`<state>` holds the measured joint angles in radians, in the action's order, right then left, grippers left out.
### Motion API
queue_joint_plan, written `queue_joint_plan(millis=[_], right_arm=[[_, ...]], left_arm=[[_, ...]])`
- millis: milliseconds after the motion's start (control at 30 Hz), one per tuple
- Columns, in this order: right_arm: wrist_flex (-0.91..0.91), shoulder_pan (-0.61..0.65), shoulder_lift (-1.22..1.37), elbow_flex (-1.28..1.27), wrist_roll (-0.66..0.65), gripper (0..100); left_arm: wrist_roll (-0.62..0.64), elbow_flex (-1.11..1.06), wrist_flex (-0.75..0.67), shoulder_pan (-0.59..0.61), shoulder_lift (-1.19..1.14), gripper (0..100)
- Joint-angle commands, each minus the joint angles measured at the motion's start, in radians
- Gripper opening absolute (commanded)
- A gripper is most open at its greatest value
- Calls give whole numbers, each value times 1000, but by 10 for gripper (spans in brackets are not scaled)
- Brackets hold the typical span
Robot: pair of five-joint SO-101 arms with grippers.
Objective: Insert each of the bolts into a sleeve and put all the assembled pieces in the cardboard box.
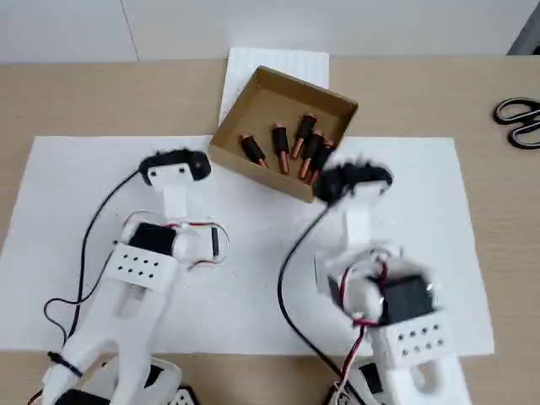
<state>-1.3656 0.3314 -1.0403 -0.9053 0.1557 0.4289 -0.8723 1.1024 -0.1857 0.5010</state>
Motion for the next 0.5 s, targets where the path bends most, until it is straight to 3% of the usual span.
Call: queue_joint_plan(millis=[0, 67, 200, 333, 467], right_arm=[[71, -24, -153, -173, -15, 2], [54, -22, -213, -216, -20, 58], [151, -22, -311, -379, -18, 22], [289, -24, -417, -609, -18, 4], [311, -18, -555, -661, -12, 4]], left_arm=[[-5, -99, -89, -2, 3, 6], [-5, -171, -157, -2, 6, 6], [-3, -282, -292, 0, 6, 6], [0, -280, -275, -3, 6, 6], [2, -286, -241, 0, 3, 6]])
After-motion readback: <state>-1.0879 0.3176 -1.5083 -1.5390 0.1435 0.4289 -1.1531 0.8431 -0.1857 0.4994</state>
